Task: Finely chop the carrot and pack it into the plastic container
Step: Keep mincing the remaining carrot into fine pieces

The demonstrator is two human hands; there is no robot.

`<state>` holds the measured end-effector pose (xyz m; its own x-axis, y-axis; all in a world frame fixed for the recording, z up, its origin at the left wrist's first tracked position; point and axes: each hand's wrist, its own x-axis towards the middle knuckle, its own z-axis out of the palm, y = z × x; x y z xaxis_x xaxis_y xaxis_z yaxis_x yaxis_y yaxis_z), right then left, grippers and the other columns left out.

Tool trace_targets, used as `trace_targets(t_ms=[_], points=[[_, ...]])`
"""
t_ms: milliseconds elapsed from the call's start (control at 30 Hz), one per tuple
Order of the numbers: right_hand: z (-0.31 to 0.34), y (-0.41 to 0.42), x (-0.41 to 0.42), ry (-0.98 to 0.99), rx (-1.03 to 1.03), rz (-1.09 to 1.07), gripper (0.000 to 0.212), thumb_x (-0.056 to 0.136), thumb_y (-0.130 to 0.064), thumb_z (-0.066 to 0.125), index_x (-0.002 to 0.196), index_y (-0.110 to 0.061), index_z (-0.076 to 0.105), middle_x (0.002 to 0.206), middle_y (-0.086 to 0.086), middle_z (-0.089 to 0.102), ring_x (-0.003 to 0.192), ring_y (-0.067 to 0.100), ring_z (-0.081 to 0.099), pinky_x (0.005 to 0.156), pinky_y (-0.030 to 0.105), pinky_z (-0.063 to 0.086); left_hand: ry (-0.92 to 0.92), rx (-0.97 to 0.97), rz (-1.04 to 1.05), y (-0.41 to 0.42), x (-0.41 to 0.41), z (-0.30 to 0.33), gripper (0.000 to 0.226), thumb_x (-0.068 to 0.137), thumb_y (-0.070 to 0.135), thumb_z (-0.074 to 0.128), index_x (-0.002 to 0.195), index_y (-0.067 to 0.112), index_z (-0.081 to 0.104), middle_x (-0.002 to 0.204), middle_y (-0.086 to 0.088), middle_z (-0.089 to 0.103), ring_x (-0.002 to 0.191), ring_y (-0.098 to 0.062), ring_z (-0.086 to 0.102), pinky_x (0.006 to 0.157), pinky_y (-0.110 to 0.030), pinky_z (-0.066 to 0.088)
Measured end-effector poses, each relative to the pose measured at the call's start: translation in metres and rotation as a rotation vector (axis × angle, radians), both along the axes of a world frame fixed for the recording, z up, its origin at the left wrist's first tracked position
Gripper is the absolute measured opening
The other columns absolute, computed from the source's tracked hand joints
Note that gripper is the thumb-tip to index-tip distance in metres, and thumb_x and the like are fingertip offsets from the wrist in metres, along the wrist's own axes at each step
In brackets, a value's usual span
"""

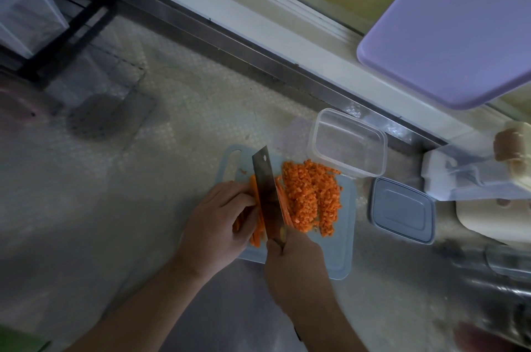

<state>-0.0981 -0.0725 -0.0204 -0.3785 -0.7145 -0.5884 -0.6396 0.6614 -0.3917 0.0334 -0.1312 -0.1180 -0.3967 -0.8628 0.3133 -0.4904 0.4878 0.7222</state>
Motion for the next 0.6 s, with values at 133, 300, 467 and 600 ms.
trace_targets(t_ms=[133,300,467,600], points=[[-0.003,0.000,0.002,0.005,0.025,-0.009,0.027,0.103,-0.022,0.046,0.077,-0.030,0.046,0.077,-0.011,0.054,0.067,0.004,0.051,0.050,0.012,0.031,-0.009,-0.001,0.017,0.000,-0.001,0.002,0.006,0.091,0.012,0.079,0.093,0.013,0.074,0.103,0.006,0.069,0.097,-0.016,0.063,0.090,-0.020,0.047],[-0.006,-0.002,0.007,0.010,0.073,-0.028,0.026,0.103,-0.018,0.045,0.080,-0.030,0.043,0.077,-0.013,0.049,0.066,0.004,0.048,0.050,0.012,0.033,-0.018,0.000,0.020,0.001,-0.002,0.001,0.002,0.093,0.013,0.075,0.092,0.013,0.073,0.101,0.005,0.069,0.095,-0.018,0.063,0.089,-0.023,0.048],[-0.004,-0.007,0.014,0.006,0.111,-0.057,0.030,0.099,-0.012,0.045,0.075,-0.029,0.039,0.078,-0.007,0.049,0.066,0.008,0.050,0.050,0.018,0.037,-0.026,0.013,0.021,0.001,-0.001,0.002,0.004,0.091,0.009,0.074,0.092,0.012,0.073,0.101,0.004,0.068,0.096,-0.017,0.063,0.091,-0.019,0.045],[-0.006,-0.013,0.013,-0.001,0.169,-0.052,0.017,0.094,-0.009,0.050,0.082,-0.022,0.048,0.079,-0.002,0.053,0.066,0.010,0.052,0.048,0.019,0.037,-0.038,0.014,0.018,0.000,-0.001,0.004,0.004,0.091,0.008,0.073,0.093,0.011,0.073,0.099,0.003,0.068,0.094,-0.017,0.062,0.093,-0.015,0.039]])
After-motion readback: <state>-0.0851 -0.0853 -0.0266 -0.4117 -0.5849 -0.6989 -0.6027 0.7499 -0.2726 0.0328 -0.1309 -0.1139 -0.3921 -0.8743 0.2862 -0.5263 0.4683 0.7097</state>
